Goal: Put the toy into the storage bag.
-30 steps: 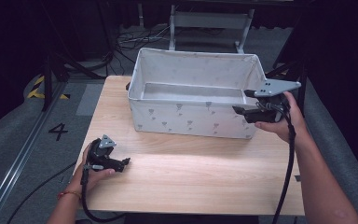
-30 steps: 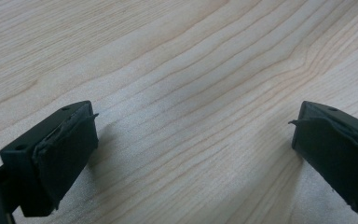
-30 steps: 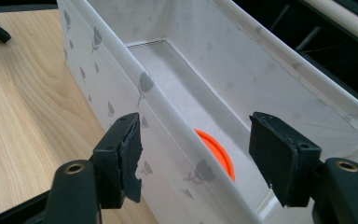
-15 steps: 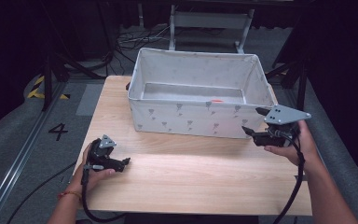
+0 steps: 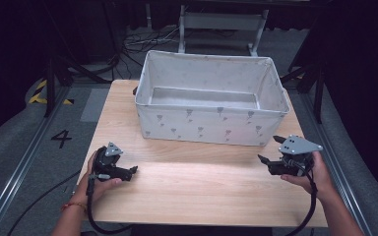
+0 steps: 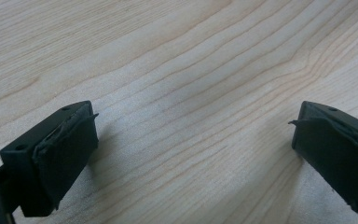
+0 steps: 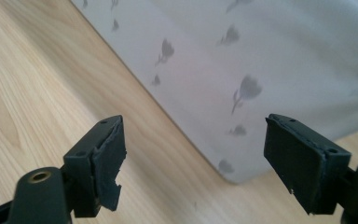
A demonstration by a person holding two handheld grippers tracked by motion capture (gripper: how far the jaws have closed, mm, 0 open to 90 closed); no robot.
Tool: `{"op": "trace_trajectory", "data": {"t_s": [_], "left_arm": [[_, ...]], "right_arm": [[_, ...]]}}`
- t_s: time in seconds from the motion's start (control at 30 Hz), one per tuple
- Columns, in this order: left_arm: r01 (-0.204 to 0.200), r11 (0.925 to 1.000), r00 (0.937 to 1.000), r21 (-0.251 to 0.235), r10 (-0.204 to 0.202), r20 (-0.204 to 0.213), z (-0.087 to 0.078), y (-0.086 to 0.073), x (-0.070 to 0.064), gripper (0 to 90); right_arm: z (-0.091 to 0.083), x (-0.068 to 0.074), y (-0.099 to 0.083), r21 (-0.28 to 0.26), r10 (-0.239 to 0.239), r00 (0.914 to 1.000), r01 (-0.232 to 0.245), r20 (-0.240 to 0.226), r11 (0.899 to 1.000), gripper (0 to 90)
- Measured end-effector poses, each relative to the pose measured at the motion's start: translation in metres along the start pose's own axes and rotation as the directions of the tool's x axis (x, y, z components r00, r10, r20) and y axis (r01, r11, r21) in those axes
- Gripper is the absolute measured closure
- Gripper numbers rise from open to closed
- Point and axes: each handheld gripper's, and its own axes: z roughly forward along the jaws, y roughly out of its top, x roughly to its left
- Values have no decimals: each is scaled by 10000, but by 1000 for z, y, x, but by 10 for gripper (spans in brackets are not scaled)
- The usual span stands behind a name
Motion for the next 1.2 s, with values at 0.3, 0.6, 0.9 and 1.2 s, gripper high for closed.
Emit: {"op": "trace_trajectory", "data": {"t_s": [0.3, 0.6, 0.9, 1.2], "left_arm": [[86, 10000, 10000, -46, -86, -48, 0, 0, -1, 5], [122, 9999, 9999, -70, -123, -53, 1, 0, -1, 4], [83, 10000, 10000, 12, -83, -6, 1, 1, -1, 2], [74, 9999, 10000, 77, -75, 26, 1, 1, -1, 1]], "right_arm": [[13, 5, -50, 712, 673, 9977, -663, -118, 9953, 207], [14, 1, -90, 874, 1892, 9819, -1895, 117, 9780, 218], [16, -4, -121, 1329, 2929, 9549, -2969, 493, 9456, 211], [13, -9, -140, 1252, 4038, 9141, -4052, 377, 9056, 189]]}}
